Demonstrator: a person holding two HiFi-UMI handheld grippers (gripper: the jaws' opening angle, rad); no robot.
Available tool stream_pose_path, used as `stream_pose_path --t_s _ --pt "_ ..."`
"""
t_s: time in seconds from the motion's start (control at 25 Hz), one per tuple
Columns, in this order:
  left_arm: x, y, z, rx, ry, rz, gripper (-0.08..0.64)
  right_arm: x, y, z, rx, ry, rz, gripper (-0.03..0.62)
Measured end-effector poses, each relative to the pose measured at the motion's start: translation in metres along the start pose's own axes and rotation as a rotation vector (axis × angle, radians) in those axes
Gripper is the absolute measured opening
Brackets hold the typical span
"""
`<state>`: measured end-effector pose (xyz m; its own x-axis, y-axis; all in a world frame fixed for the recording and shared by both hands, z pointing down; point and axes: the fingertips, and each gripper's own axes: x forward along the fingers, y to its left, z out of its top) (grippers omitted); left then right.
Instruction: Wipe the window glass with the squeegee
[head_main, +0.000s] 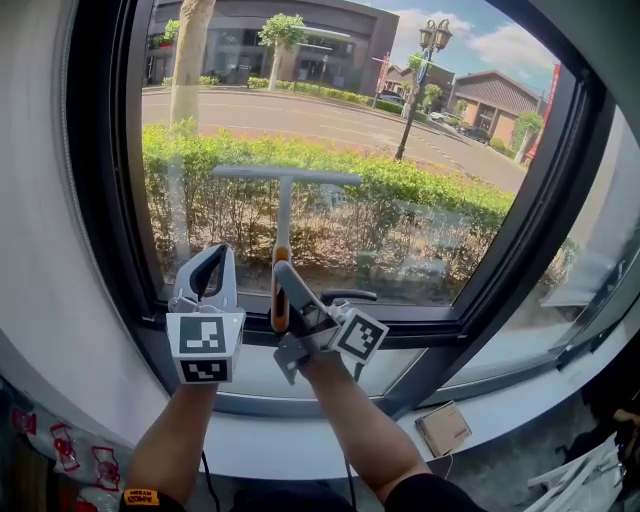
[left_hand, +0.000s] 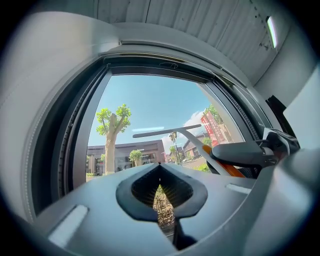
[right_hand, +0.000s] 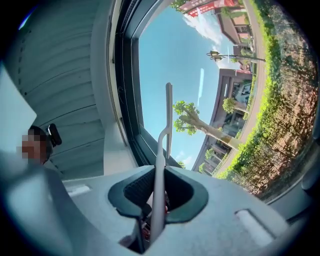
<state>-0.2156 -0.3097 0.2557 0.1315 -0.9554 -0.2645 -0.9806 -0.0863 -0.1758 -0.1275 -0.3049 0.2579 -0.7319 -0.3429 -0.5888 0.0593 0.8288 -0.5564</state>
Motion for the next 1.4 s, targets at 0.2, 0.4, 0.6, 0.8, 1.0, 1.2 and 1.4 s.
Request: stream_pose_path --t_s 0.2,0.4,0.6,0.8,1.0,1.2,1.4 --pt "0.0 -0.001 -0.007 0.001 0.012 -0.001 0.014 -0.003 -0.003 -0.003 -0.002 0.002 -0.004 0.048" --pt "0.002 -0.002 -0.004 0.0 0.003 0.001 0.014 -0.003 0.0 -0.003 -0.024 0.013 0.005 0.048" --pt "0.005 -0.005 0.015 0.003 -0.039 -0.003 0.014 0.001 0.014 0.004 -0.084 0.032 0.037 0.048" --pt "0.014 -0.017 0.053 0.026 -0.114 -0.019 0.014 0.011 0.04 0.031 -0.146 0.047 0.109 0.048" --pt "0.025 -0.03 0.102 0.057 -0.205 -0.022 0.014 0.021 0.064 0.076 -0.222 0.046 0.161 0.048" --pt "0.034 -0.045 0.145 0.09 -0.269 -0.017 0.014 0.028 0.087 0.136 -0.296 0.01 0.199 0.048" --pt "0.044 -0.057 0.176 0.127 -0.31 -0.004 0.014 0.036 0.104 0.188 -0.326 -0.012 0.237 0.047"
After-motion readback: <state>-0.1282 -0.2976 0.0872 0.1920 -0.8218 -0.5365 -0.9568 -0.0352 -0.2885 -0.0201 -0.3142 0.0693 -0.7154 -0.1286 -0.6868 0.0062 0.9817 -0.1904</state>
